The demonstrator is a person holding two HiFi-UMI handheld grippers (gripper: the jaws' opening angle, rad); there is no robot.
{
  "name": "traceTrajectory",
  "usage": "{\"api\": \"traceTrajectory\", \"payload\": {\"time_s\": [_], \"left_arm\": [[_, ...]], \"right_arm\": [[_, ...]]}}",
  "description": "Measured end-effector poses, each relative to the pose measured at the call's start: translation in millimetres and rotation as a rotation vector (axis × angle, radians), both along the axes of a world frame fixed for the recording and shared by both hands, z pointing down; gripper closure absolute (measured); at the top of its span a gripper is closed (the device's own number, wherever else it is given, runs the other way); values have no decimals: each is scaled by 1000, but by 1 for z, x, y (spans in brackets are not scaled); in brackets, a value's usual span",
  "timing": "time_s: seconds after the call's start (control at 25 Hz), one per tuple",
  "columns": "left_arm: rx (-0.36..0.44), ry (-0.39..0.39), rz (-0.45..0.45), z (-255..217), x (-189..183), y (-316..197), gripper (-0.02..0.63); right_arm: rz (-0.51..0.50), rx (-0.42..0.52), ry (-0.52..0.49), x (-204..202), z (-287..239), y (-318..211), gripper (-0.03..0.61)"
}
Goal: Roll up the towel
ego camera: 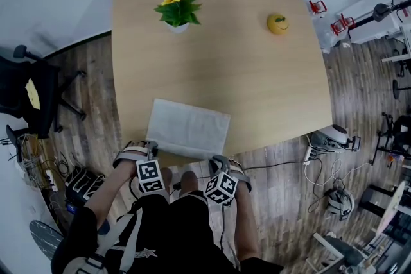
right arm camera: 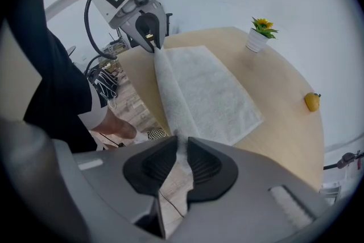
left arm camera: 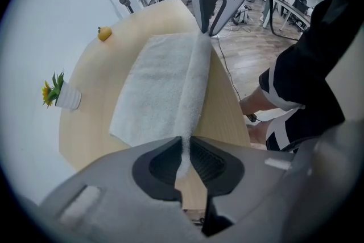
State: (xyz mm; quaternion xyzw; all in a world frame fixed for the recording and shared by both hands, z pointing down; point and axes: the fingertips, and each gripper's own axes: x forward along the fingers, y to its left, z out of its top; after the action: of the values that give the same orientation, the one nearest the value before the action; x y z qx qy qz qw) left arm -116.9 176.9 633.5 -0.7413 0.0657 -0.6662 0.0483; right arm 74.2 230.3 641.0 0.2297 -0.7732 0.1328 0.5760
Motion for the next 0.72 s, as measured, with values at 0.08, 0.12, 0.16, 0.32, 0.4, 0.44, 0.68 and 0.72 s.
{"api": "traceTrajectory", "payload": {"time_s": [0.08, 0.12, 0.16, 0.32, 0.4, 0.44, 0.68, 0.72], "left_arm": [[8, 3, -1, -2, 0, -3, 555], [12, 4, -2, -3, 1, -5, 555], [17, 5, -3, -4, 1, -7, 555], [32, 7, -6, -5, 3, -14, 555], [36, 7, -6, -6, 4, -16, 555], [37, 7, -8, -6, 4, -18, 555], [30, 8, -11, -5, 6, -25, 555], [28, 7, -11, -5, 6, -26, 555]], "right_arm": [[3, 1, -2, 1, -2, -2, 509], [4, 3, -2, 1, -3, -3, 508], [5, 5, -1, 2, -4, -5, 508], [10, 13, -2, 3, -6, -10, 508], [15, 16, -2, 4, -6, -13, 508], [17, 18, -2, 4, -7, -14, 509], [28, 20, -1, 8, -7, -24, 509], [28, 20, -1, 9, -6, -25, 509]]}}
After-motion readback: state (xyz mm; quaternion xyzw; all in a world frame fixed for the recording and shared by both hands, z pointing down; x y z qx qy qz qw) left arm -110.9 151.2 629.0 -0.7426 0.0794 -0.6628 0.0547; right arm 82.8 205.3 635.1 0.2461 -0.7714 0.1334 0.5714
